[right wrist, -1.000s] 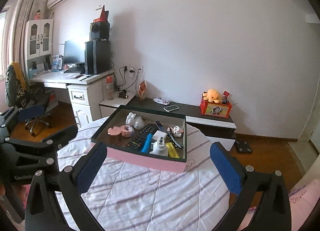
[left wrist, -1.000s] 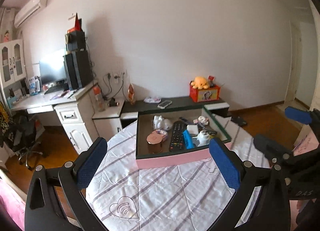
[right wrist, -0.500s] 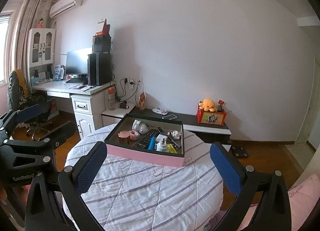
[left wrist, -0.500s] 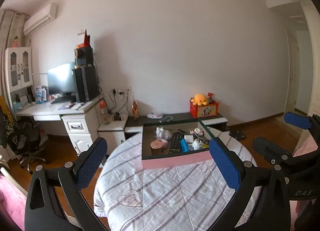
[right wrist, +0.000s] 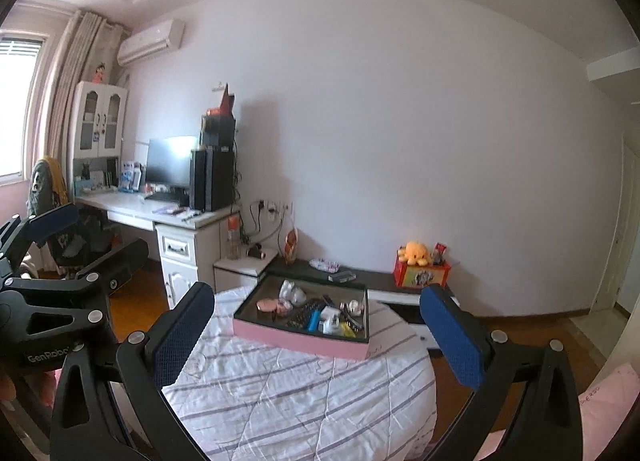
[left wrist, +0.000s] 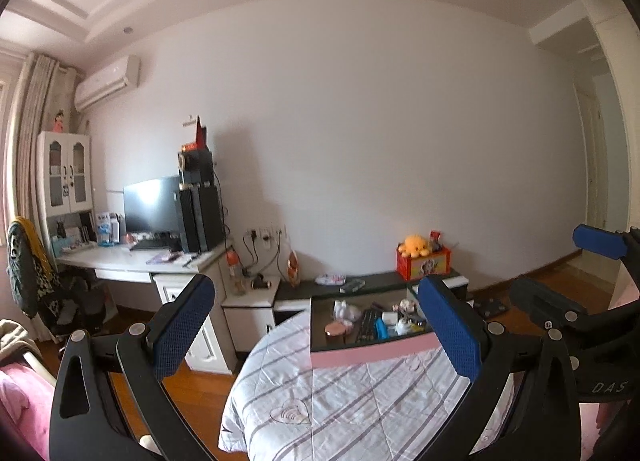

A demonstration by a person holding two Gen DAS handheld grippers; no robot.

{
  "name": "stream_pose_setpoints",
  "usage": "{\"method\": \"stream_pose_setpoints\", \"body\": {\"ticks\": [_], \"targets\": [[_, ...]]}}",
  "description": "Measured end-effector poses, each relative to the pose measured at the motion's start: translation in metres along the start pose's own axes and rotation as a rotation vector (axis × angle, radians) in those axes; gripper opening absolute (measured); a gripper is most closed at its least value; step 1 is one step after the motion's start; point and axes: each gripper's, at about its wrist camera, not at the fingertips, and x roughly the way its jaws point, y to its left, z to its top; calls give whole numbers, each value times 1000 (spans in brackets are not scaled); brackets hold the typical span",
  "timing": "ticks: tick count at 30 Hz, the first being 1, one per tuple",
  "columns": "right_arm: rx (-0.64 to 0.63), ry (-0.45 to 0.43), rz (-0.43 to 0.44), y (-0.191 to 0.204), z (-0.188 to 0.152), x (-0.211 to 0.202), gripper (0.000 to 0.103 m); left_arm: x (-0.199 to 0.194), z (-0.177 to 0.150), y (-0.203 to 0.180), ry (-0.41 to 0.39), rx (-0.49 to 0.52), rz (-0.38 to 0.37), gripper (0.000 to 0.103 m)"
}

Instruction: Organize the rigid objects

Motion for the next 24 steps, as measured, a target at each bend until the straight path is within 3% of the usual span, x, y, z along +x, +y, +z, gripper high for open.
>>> {"method": "stream_pose_setpoints", "body": {"ticks": [11,24], "targets": [[-18,-100,-11,13,11,-49,103,-57,13,9,-114,-13,20,103],[-43,-165,-16,31,24,-90,103,-103,24,19,-193,-17,48,103]]}}
